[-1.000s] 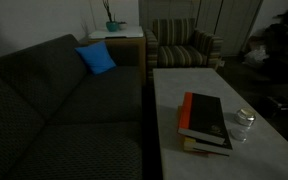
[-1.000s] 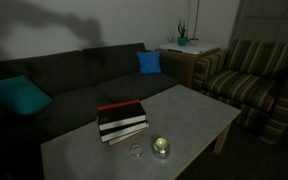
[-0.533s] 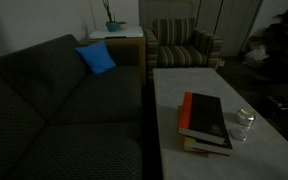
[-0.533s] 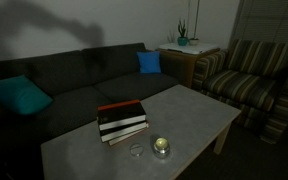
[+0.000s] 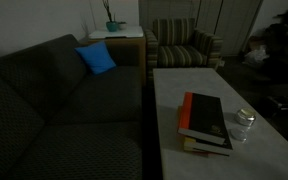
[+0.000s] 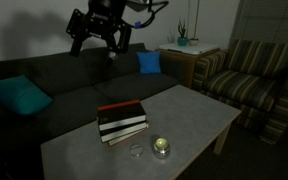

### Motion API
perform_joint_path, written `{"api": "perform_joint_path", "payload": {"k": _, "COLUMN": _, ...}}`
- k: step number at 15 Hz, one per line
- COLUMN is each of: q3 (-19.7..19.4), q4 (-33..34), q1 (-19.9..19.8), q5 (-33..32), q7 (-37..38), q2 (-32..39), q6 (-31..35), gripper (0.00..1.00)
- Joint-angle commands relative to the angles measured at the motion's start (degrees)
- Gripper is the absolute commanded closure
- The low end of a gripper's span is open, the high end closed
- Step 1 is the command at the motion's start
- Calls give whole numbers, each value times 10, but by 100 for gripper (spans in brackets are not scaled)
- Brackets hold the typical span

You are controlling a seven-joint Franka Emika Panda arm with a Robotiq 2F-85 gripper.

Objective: Cover the silver bottle with the silver lid

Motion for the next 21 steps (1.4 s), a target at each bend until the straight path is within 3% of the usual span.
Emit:
{"api": "perform_joint_path", "payload": {"k": 1, "q3": 23, "q4": 10, "q1": -25, "q5": 1, "q7": -8, "q2": 24, "q6": -1, "gripper": 0}}
{"api": "perform_joint_path", "payload": {"k": 7, "q3": 27, "q4": 38, "q1": -35, "q5": 5, "q7": -21, "q2": 59, "q6": -1, "gripper": 0}}
{"api": "perform_joint_path", "payload": {"k": 12, "q3": 39, "q4": 61, "q1": -30, "q5": 27, "q7": 61, "q2": 126, "q6": 61, "gripper": 0}}
{"api": "perform_joint_path", "payload": {"k": 18, "q3": 63, "q4": 101, "q1": -50, "q5": 66, "q7": 72, "q2": 248, "q6": 157, "gripper": 0}}
{"api": "perform_joint_path", "payload": {"k": 20, "q3": 71, "q4": 125, "q1": -54, "q5": 63, "q7": 64, "q2": 283, "q6": 157, "gripper": 0}}
{"api": "perform_joint_path", "payload": {"k": 21, "q3": 66, "q4": 94, "q1": -48, "q5": 48, "q7": 74, "q2": 252, "q6": 158, "gripper": 0}}
